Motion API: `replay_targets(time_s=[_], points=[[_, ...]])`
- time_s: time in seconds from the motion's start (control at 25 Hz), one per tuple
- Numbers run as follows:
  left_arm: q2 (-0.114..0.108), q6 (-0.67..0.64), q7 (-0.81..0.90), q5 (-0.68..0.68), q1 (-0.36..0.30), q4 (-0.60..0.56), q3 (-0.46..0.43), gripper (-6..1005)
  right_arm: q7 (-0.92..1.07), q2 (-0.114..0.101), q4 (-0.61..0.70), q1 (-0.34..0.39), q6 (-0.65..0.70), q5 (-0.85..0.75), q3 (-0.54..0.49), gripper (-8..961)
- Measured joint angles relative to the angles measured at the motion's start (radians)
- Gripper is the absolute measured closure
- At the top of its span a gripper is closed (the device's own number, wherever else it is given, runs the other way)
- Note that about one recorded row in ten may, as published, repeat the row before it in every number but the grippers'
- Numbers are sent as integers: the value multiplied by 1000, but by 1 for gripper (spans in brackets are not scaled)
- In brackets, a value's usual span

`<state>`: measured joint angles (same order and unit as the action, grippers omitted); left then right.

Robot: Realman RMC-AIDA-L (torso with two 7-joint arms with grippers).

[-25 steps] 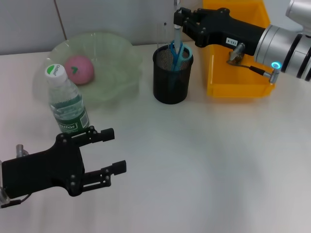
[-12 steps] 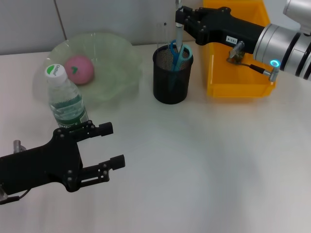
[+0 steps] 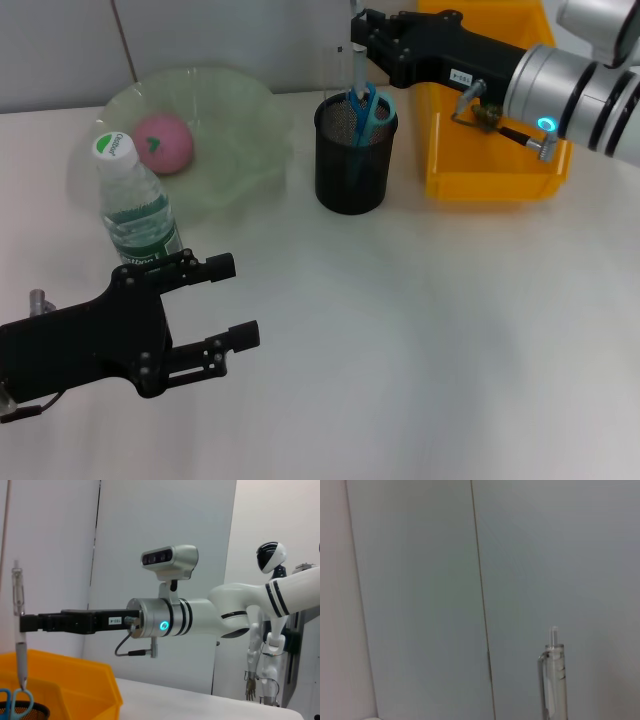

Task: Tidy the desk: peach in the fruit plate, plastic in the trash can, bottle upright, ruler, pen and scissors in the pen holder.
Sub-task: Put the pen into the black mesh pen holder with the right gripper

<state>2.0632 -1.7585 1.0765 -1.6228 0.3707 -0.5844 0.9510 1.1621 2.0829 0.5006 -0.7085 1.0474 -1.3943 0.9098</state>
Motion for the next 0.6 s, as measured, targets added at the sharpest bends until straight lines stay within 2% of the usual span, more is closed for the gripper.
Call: replay_targets(time_s=[0.24, 0.6], points=[[0, -4, 0, 0, 0, 0, 0, 258, 0, 0, -56, -36, -60, -2, 14, 820], [0, -13, 0, 0, -5, 2, 5, 258, 0, 0, -79, -50, -108, -1, 43, 820]])
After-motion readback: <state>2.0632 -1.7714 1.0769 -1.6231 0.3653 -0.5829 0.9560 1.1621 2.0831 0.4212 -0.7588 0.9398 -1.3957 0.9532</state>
